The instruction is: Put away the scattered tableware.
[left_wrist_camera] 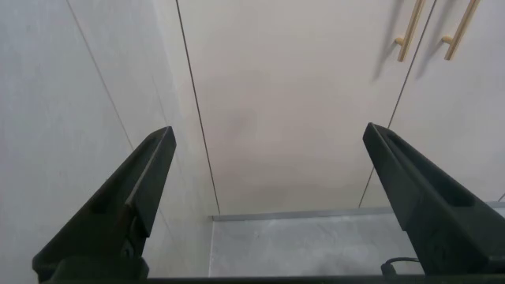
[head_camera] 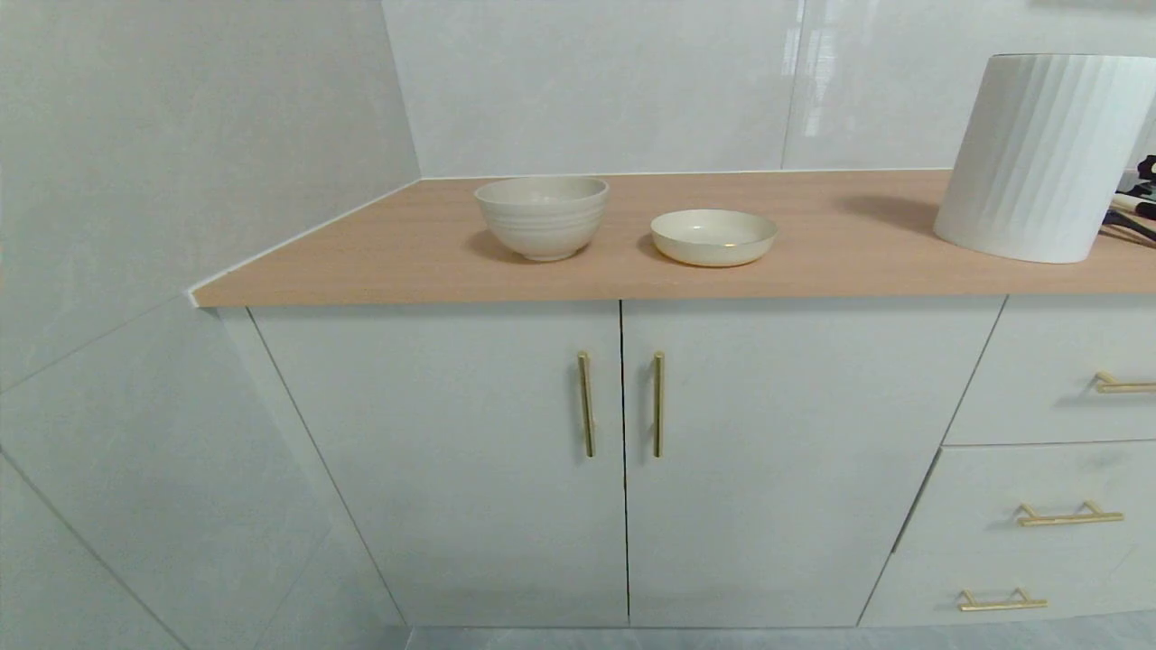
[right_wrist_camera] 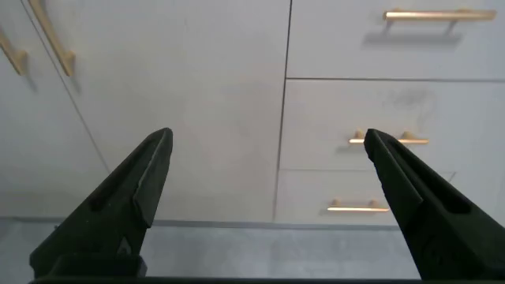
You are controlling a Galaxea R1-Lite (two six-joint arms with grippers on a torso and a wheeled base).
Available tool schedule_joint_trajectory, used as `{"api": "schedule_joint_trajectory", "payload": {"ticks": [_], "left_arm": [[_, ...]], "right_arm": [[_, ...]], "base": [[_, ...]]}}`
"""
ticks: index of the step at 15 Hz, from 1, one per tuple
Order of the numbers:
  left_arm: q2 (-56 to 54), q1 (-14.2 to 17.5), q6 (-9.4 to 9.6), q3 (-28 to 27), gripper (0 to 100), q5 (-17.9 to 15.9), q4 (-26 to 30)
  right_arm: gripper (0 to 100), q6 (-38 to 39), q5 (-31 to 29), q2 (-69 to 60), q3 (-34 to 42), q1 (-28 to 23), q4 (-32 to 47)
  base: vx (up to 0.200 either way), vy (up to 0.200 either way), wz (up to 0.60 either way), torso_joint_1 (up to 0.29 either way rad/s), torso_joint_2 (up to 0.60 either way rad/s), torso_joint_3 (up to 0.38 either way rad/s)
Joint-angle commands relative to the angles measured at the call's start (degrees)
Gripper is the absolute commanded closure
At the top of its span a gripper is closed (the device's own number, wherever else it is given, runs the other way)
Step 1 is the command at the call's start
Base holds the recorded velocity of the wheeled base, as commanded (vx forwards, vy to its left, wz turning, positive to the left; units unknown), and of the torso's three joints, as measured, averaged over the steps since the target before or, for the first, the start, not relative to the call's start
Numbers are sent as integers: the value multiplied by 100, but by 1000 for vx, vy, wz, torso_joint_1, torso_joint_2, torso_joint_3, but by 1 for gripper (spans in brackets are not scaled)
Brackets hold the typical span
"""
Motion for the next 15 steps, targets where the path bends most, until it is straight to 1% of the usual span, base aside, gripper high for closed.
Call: {"api": "schedule_joint_trajectory", "payload": {"ticks": [1, 2, 3, 4, 6, 8, 9, 10, 11, 12, 13, 15], "left_arm": [[0, 0, 2, -1, 0, 1, 2], [0, 0, 2, -1, 0, 1, 2], [0, 0, 2, -1, 0, 1, 2], [0, 0, 2, -1, 0, 1, 2], [0, 0, 2, -1, 0, 1, 2], [0, 0, 2, -1, 0, 1, 2], [0, 0, 2, -1, 0, 1, 2], [0, 0, 2, -1, 0, 1, 2], [0, 0, 2, -1, 0, 1, 2], [0, 0, 2, 7, 0, 1, 2], [0, 0, 2, -1, 0, 1, 2], [0, 0, 2, -1, 0, 1, 2]], "right_arm": [[0, -54, 69, 8, -193, 5, -75], [0, 95, 367, 377, -993, 102, 13], [0, 218, 552, 764, -1336, 207, 154], [0, 253, 974, 1678, -1881, 321, 505], [0, 253, 1651, 2820, -2136, 348, 523], [0, 253, 2116, 3796, -2443, 436, 505], [0, 289, 2424, 4455, -2804, 884, 497], [0, 350, 2477, 4771, -3015, 1297, 497], [0, 420, 2477, 5299, -3331, 1982, 488], [0, 420, 2477, 5457, -3437, 2123, 488], [0, 429, 2477, 6116, -3867, 2483, 470], [0, 500, 2486, 6784, -4104, 2826, 259]], "base": [[0, 0, 0, 0, 0, 0], [0, 0, 0, 0, 0, 0], [0, 0, 0, 0, 0, 0], [0, 0, 0, 0, 0, 0], [0, 0, 0, 0, 0, 0], [0, 0, 0, 0, 0, 0], [0, 0, 0, 0, 0, 0], [0, 0, 0, 0, 0, 0], [0, 0, 0, 0, 0, 0], [0, 0, 0, 0, 0, 0], [0, 0, 0, 0, 0, 0], [0, 0, 0, 0, 0, 0]]}}
